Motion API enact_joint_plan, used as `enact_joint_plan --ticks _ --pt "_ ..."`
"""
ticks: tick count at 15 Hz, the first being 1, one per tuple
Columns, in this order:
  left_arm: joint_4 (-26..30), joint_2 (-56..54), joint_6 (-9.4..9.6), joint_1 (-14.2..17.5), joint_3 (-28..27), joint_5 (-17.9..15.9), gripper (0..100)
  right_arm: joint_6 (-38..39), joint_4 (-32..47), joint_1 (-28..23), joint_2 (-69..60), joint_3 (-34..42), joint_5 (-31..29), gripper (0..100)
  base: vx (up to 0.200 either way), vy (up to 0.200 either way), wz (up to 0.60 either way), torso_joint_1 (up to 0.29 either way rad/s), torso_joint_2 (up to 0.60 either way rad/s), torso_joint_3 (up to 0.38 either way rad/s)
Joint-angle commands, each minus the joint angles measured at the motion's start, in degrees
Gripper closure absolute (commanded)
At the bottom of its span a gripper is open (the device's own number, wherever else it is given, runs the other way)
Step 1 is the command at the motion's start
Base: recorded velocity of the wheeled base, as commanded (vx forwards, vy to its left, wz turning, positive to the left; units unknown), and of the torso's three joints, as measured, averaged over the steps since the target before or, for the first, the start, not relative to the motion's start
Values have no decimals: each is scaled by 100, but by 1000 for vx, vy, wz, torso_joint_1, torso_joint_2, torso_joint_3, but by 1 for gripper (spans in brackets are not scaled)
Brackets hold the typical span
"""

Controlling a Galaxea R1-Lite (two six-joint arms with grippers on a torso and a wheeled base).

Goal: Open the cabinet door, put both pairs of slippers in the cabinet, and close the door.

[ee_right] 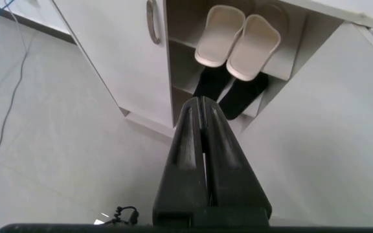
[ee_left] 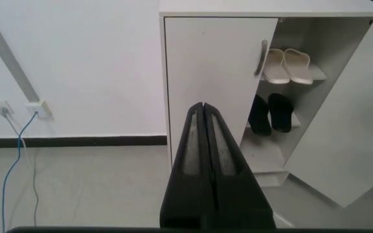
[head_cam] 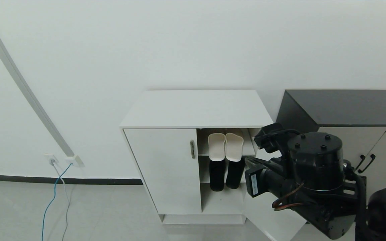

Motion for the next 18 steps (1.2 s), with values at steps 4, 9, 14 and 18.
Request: enact_joint_plan --ticks 4,9,14,18 --pt "-10 -1 0 1 0 -2 100 -9 0 4 18 32 -7 100 0 0 -600 -4 2 1" --pt "-10 -1 -9 1 0 7 100 -9 -123 -40 106 41 2 100 0 0 -120 0 0 0" --pt "-10 -1 -9 1 0 15 100 -9 -202 -48 150 59 2 100 0 0 0 0 0 0" --pt "-10 -1 -9 1 0 15 100 -9 -211 -48 176 59 -7 100 -150 0 0 3 -1 3"
